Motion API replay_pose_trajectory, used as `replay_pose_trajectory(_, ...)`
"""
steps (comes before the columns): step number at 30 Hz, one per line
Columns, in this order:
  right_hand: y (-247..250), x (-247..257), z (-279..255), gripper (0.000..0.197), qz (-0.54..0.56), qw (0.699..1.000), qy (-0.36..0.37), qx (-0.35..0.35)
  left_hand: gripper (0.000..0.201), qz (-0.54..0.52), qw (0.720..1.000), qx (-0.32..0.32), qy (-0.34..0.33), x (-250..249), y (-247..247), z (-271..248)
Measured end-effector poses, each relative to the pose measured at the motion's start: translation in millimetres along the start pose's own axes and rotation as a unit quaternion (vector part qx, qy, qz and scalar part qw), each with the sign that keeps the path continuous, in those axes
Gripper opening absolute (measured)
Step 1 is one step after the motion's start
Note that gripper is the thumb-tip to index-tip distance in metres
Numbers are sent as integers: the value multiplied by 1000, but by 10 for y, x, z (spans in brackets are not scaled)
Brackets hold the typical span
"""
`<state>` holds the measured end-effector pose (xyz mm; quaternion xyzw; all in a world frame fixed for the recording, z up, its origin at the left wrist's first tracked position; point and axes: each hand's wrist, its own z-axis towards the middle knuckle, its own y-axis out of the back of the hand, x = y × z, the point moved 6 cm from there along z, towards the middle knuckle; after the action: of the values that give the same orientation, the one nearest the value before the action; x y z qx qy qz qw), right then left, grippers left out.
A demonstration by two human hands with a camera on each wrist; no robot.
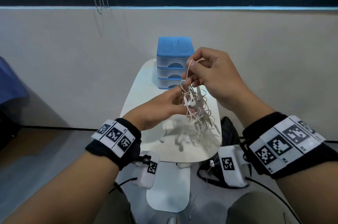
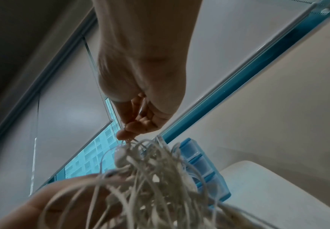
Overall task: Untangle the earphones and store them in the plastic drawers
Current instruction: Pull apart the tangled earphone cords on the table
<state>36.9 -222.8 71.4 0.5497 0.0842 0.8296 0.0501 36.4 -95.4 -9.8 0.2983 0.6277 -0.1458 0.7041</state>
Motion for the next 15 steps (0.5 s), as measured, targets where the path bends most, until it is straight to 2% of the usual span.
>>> replay_pose_trajectory(2,41,17,27,10,-1,1000,6,-23,77,-6,1000,-12,-11,-7,-21,58)
replay_pose_trajectory(5,191,93,73,11,-59,994,49,-75,40,22,998,-48,-17,-32,81,84)
replay_pose_trajectory(8,342,182,104,10,-140,977,98,-129,17,95,988,-115,-28,-170,324,57)
replay_pose_trajectory(12,400,219,157,11,-204,961,116,-149,14,194,967,-160,-49,-475,611,10)
replay_pose_trajectory(15,418,153,196,9,-160,972,95,-143,17,271,948,-159,-52,-631,752,-28)
